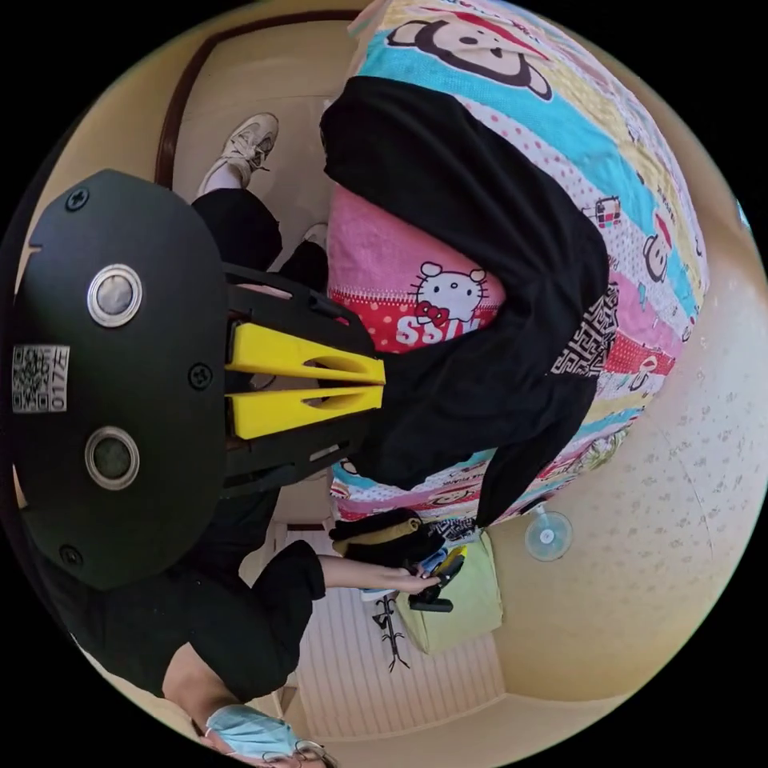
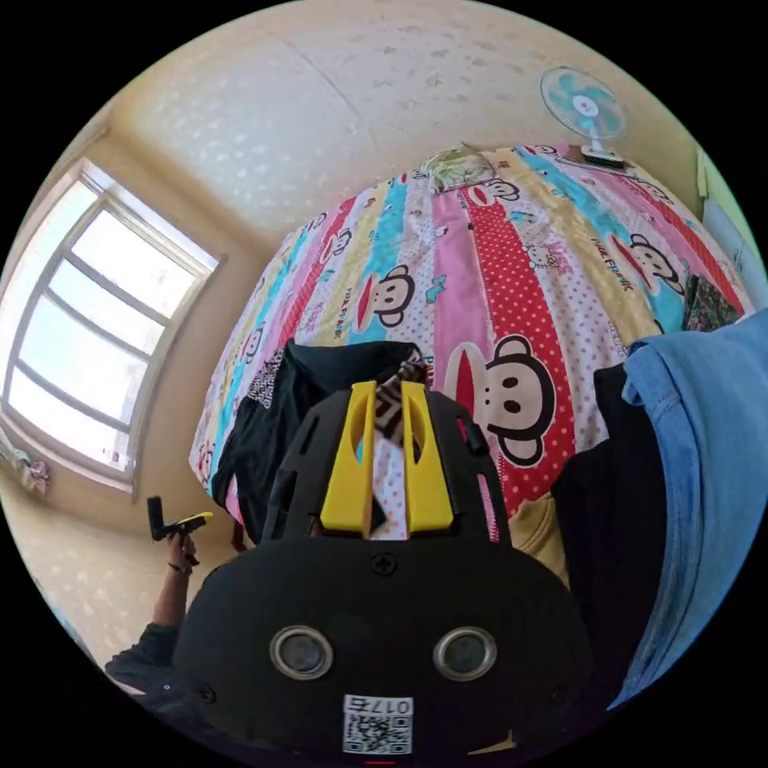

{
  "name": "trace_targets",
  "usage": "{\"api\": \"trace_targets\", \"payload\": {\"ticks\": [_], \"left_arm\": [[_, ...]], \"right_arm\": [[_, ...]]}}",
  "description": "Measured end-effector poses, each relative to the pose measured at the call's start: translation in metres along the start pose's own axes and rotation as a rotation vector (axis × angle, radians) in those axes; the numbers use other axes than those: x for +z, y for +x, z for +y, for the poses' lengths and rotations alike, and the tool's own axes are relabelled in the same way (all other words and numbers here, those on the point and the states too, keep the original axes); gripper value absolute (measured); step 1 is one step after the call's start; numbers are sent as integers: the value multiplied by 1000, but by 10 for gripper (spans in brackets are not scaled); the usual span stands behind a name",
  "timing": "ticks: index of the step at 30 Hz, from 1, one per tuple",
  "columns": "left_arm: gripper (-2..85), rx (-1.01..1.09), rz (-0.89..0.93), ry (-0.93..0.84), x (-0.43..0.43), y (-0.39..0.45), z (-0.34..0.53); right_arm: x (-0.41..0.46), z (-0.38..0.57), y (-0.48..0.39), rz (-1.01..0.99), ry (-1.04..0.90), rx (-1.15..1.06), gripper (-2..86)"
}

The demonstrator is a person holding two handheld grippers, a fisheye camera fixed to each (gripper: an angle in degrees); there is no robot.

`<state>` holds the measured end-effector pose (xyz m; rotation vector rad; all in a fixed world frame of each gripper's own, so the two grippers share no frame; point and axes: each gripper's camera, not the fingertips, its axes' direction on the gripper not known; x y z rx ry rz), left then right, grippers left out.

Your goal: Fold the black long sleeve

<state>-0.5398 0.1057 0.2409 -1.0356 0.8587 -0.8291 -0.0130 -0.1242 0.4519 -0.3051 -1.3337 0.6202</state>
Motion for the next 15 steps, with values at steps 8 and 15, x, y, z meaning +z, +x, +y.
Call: {"api": "trace_targets", "payload": {"ticks": [8,15], "left_arm": [[90,-43,25,-280,37,-30,-18],[104,-26,-138,-304,42,-21,-30]], "right_arm": [[107,48,-18,84,-497,-215,172],[143,65,4,90,-561,-173,132]]}}
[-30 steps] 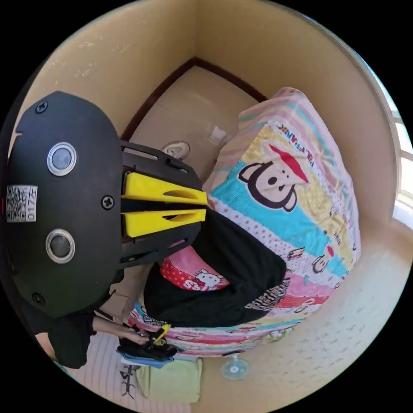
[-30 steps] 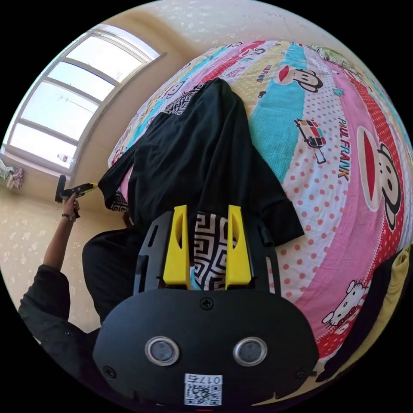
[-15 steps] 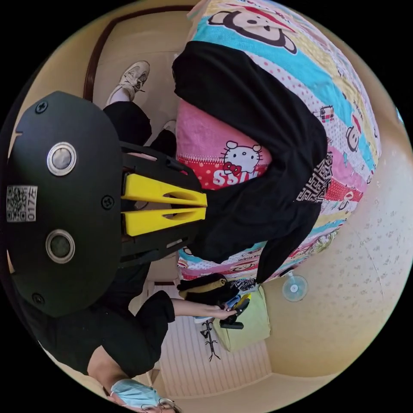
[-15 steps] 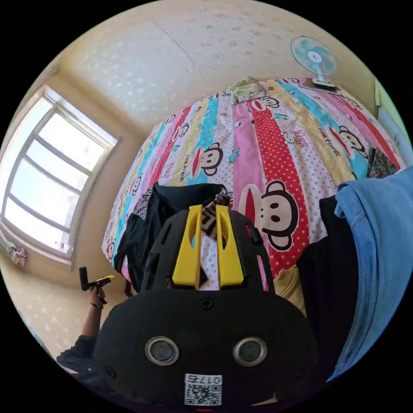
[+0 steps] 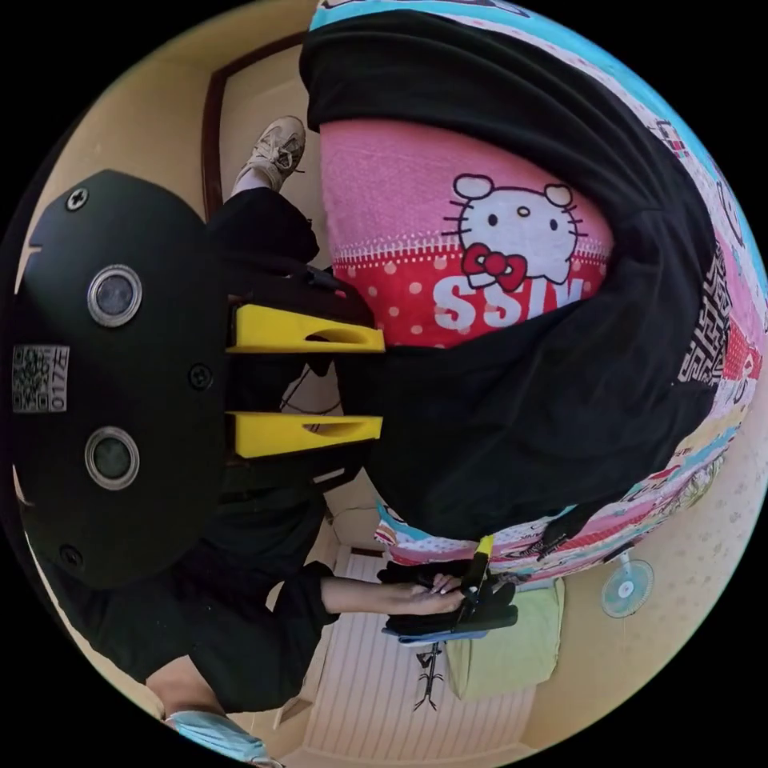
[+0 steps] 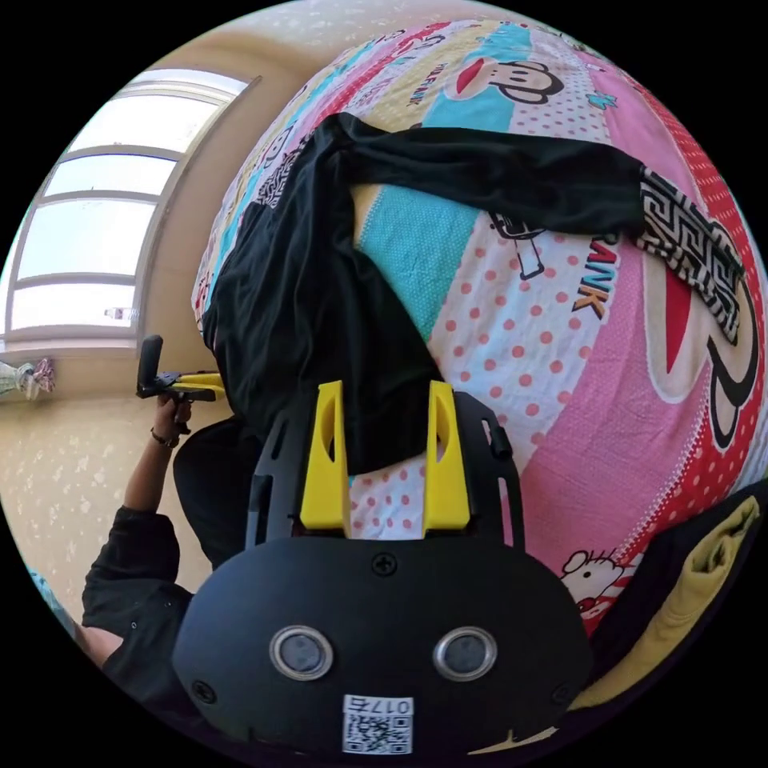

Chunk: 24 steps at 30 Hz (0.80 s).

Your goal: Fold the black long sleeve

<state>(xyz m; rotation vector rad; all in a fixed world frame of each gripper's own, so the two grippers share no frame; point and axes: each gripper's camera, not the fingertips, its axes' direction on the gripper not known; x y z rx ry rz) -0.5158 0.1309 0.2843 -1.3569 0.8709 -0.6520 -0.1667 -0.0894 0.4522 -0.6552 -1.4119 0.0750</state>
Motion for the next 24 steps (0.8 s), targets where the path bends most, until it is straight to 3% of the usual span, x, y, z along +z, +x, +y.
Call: {"api": "trace_targets", "payload": {"ticks": [2,7,17,24], "left_arm": [[82,-46,6,9,-3,-8,1],[11,-105,254,-74,-1,-30,3],[0,107,118,-125,-93,32,48],[14,155,157,-307,-35,70,67]], "right_arm": [[-7,8,2,-20,14,-4,106],[-17,8,0,8,-120,-46,61],[-190,49,-26,59,-7,-270,32],[-202,84,-27,213,-172,-251,31]]}}
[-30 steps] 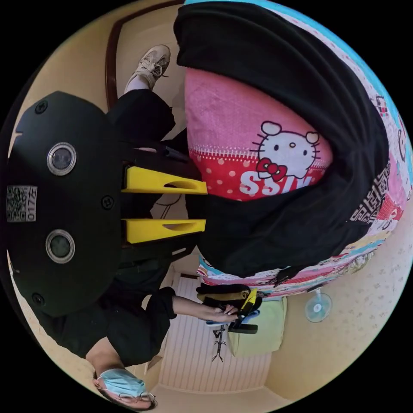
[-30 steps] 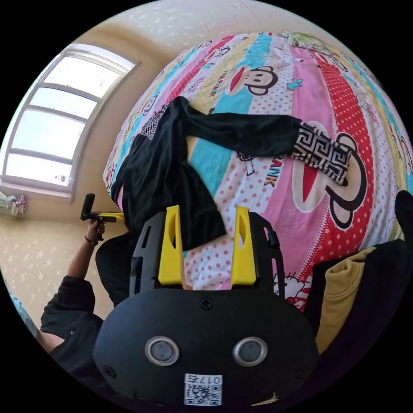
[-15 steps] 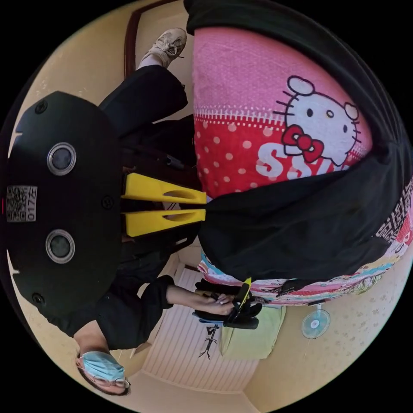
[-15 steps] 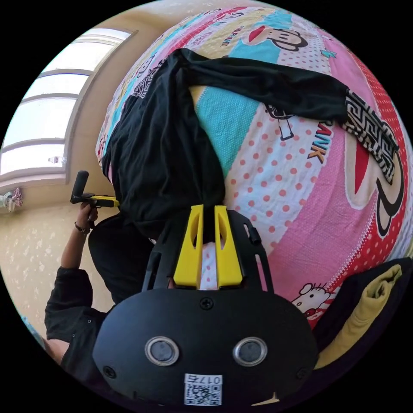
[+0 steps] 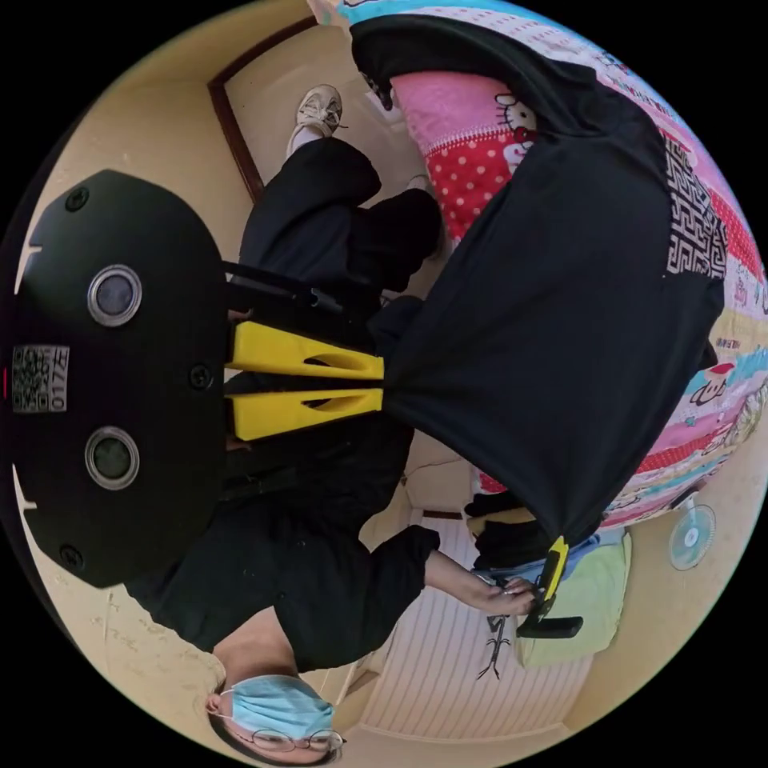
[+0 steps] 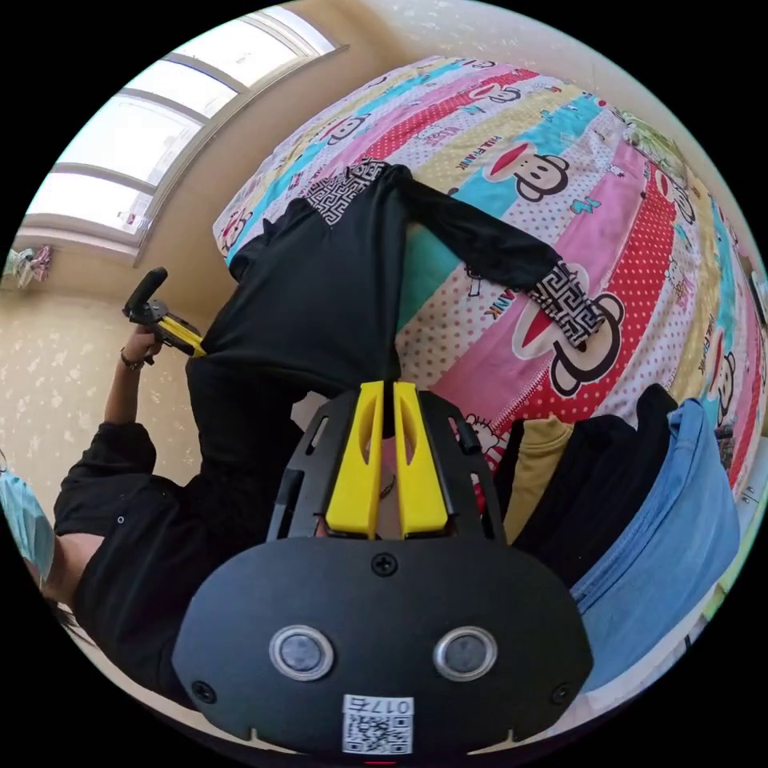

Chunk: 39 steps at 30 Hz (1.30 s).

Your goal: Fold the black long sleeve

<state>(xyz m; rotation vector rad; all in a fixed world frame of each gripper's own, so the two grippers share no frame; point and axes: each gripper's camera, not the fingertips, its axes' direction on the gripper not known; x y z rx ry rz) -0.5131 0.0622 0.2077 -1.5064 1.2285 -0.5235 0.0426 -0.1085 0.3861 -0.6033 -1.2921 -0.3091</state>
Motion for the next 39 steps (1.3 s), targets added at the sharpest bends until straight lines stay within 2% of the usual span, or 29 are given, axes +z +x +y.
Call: {"api": "trace_targets", "payload": {"ticks": [3,5,7,9,11,15,16,20,22,23,24,27,30,32,35,39], "left_arm": [[33,-38,37,-50,21,-14,-7],[40,-53,66,-13,14,-24,-10],[36,-50,145,129,-14,-31,-11],[19,1,180,278,-40,-24,-11],[3,52,173,410,-60,-13,-15],[-8,94,115,617,-74,0,-47],[-9,87,105,671,-71,-3,-61],[-9,36,38,772,-46,-26,-100],[-8,-70,-105,791,-22,-52,-115],[-8,-123,-112,776,-17,-61,-118],[-6,-163,-68,729,-13,-76,-125],[-3,-53,65,704,-17,-92,-133],[-8,-97,30,748,-26,-102,-126],[-9,-91,47,787,-32,-104,-123],[-9,-52,104,840,-42,-105,-122],[-9,-51,95,824,-50,-105,-135]], "right_arm": [[33,7,13,-44,-88,21,34],[57,1,33,-133,-103,66,39],[59,-4,49,-194,-77,102,45],[42,-8,65,-238,42,140,55],[11,-16,93,-333,249,174,76],[-4,-46,150,-496,410,316,109],[0,-58,169,-515,434,408,118],[27,-90,212,-462,443,711,148],[37,-100,221,-455,456,785,160],[41,-105,227,-428,484,833,159],[43,-108,231,-414,496,854,158],[55,-121,245,-338,517,930,92],[35,-126,237,-315,647,881,41],[-21,-128,206,-182,866,766,31],[-106,-143,153,-32,1047,598,25],[-175,-193,69,75,1039,301,22]]}}
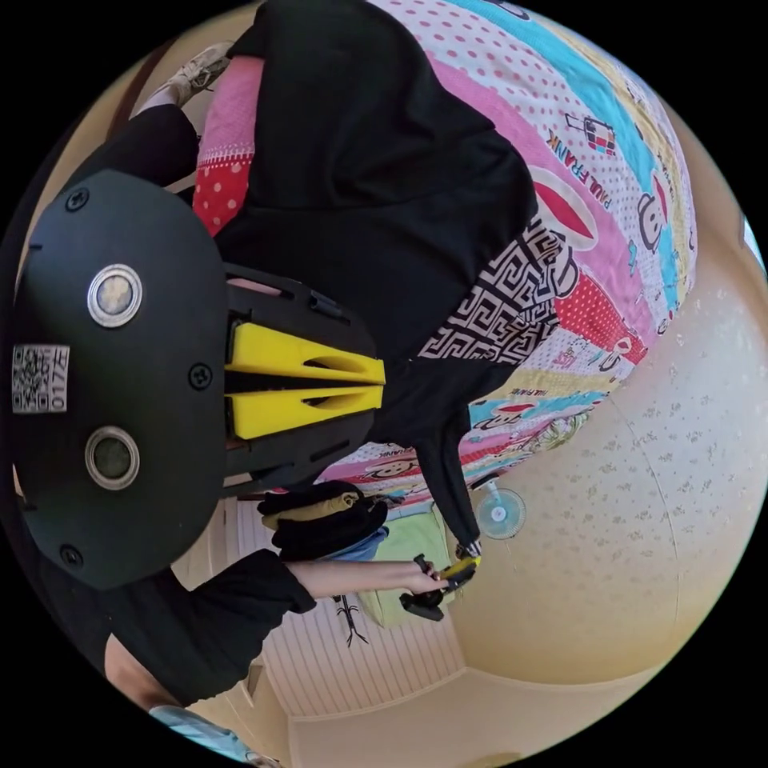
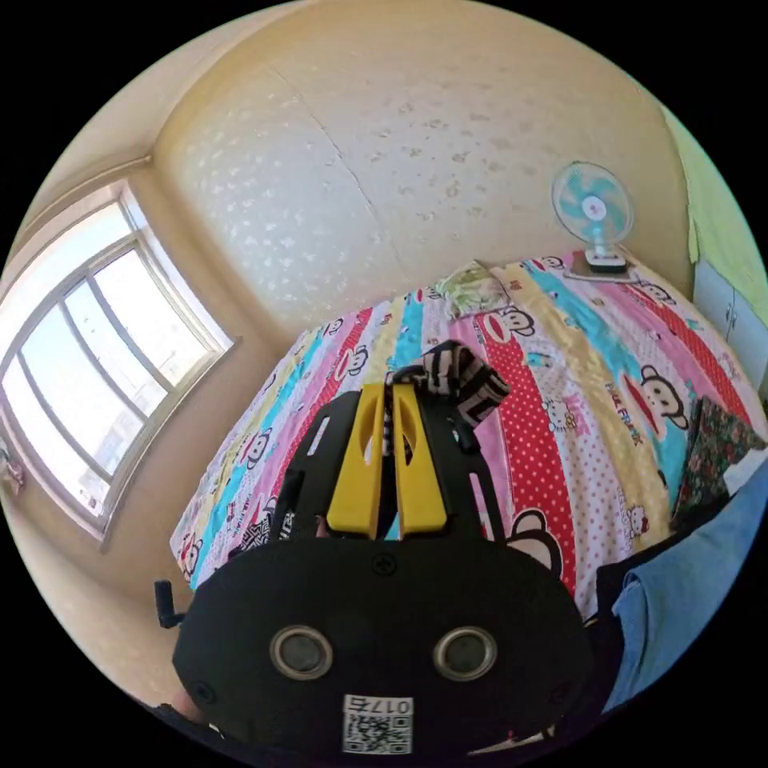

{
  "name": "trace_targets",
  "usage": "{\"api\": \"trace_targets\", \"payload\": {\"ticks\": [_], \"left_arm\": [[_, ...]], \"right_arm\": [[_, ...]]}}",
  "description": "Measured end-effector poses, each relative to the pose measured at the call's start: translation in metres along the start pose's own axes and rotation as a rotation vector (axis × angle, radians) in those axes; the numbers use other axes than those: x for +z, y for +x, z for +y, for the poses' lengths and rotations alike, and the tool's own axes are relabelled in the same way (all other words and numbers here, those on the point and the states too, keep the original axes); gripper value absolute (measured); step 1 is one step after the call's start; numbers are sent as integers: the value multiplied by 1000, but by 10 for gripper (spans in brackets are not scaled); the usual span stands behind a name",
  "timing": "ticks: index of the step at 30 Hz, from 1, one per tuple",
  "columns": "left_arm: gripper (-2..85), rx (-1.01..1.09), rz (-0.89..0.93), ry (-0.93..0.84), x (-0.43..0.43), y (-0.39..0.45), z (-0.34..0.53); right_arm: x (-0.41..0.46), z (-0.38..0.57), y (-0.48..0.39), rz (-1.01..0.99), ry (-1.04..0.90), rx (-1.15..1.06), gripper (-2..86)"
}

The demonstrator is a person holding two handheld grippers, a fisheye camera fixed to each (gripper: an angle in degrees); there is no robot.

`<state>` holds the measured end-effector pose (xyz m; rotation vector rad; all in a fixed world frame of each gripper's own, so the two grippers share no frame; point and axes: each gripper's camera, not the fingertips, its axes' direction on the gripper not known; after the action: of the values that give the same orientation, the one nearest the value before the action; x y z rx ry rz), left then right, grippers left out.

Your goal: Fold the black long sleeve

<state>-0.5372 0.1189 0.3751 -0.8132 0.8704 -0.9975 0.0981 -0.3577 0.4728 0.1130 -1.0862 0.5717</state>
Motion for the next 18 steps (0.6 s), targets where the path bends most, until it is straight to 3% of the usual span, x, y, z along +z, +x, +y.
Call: {"api": "trace_targets", "payload": {"ticks": [4,8,9,11,13,18], "left_arm": [[-7,-7,83,-2,1,-5,-13],[4,-56,121,116,-26,-19,-14],[15,-80,139,174,-37,-26,-11],[40,-124,172,249,-50,-38,-5],[74,-205,192,309,-56,-56,2],[97,-320,100,187,-40,-78,-15]], "right_arm": [[51,15,-117,-286,-219,-301,25],[141,150,-196,-626,-442,-476,31],[160,175,-203,-668,-511,-484,32],[236,270,-215,-826,-838,-422,39],[265,315,-208,-882,-953,-321,47],[260,315,-186,-903,-889,-228,75]]}}
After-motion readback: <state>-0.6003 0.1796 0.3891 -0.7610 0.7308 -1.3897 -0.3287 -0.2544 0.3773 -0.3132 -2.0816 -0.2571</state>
